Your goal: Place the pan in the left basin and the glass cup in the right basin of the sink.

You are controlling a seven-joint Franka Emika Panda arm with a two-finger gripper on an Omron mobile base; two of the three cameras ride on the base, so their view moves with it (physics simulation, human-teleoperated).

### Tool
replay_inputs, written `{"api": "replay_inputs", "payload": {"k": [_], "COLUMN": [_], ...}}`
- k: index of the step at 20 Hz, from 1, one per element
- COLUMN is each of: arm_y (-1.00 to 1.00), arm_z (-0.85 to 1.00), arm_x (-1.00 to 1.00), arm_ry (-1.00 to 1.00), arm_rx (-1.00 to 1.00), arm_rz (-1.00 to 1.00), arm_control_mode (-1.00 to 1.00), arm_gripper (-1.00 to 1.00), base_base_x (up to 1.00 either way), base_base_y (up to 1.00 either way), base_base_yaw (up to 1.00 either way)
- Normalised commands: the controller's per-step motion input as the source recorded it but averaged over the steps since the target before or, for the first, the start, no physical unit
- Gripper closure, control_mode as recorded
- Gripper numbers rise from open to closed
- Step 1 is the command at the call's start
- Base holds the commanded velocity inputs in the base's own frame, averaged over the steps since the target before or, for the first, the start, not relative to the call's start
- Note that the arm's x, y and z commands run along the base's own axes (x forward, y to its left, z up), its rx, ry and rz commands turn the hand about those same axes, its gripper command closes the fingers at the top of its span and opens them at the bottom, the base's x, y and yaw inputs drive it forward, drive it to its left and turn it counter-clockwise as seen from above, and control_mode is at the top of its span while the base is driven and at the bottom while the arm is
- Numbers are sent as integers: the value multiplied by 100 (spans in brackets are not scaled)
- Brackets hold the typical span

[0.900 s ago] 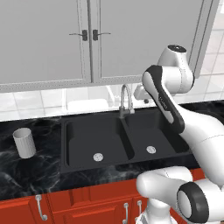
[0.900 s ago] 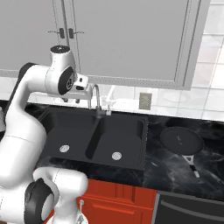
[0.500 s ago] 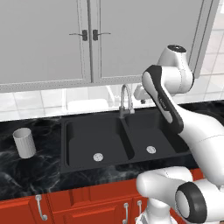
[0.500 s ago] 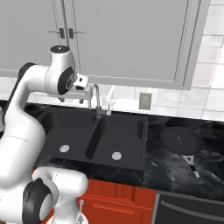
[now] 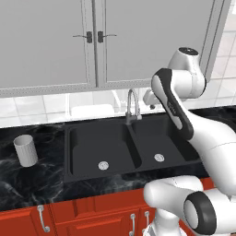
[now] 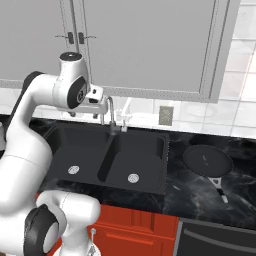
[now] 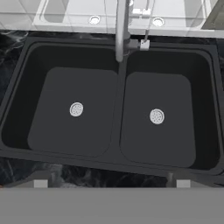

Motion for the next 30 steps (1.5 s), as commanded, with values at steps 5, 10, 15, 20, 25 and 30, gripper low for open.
{"api": "replay_inputs", "payload": {"k": [5, 10, 15, 20, 25, 30], "arm_y": [-40, -39, -37, -38, -40, -47], "arm_z": [0, 0, 0, 0, 0, 0], "arm_x": [0, 0, 0, 0, 0, 0], "arm_ry": [0, 0, 0, 0, 0, 0], "arm_rx": [0, 0, 0, 0, 1, 3], "arm_rz": [0, 0, 0, 0, 0, 0], "arm_control_mode": [-100, -100, -100, -100, -100, -100], "arm_gripper": [-100, -100, -100, -100, -100, -100], "base_base_x": [0, 0, 0, 0, 0, 0], "base_base_y": [0, 0, 0, 0, 0, 0], "base_base_yaw": [0, 0, 0, 0, 0, 0]}}
